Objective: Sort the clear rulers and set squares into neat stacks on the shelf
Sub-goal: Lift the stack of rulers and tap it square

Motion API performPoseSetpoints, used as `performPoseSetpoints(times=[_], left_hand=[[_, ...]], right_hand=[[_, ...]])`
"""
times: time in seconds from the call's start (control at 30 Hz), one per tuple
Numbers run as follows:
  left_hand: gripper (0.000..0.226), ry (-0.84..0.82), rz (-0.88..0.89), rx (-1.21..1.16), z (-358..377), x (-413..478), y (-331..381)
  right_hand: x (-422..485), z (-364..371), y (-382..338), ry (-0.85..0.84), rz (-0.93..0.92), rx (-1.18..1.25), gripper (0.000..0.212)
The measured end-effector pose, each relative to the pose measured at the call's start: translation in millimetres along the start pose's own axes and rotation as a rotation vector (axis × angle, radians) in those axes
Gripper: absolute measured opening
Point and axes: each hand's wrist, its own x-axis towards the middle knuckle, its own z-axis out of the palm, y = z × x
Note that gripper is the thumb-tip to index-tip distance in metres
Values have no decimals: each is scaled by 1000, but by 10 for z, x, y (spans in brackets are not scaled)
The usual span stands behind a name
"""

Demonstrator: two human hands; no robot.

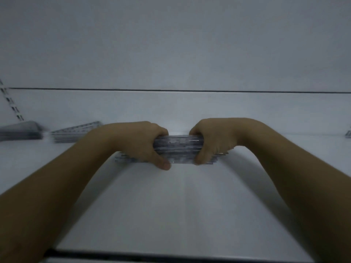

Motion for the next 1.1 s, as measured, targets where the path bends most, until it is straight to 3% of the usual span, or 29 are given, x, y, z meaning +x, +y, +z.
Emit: performPoseSetpoints(times=[0.3,0.6,0.9,1.0,1.1], left_hand=[[38,-42,-90,58,-80,-76,171],[32,1,-181,61,87,-392,377],[95,-33,-201,-67,266,-1303,637],[90,-8,-253,47,350,-1475,668],[68,58,-266,155,475,-1559,678]], right_hand=[[-64,22,-149,14,23,-88,33],[-274,75,-206,51,-114,-123,31],[-373,223,-568,31,-307,-107,27],[-411,254,-674,17,-361,-108,27],[-444,271,-740,-22,-402,-80,27]])
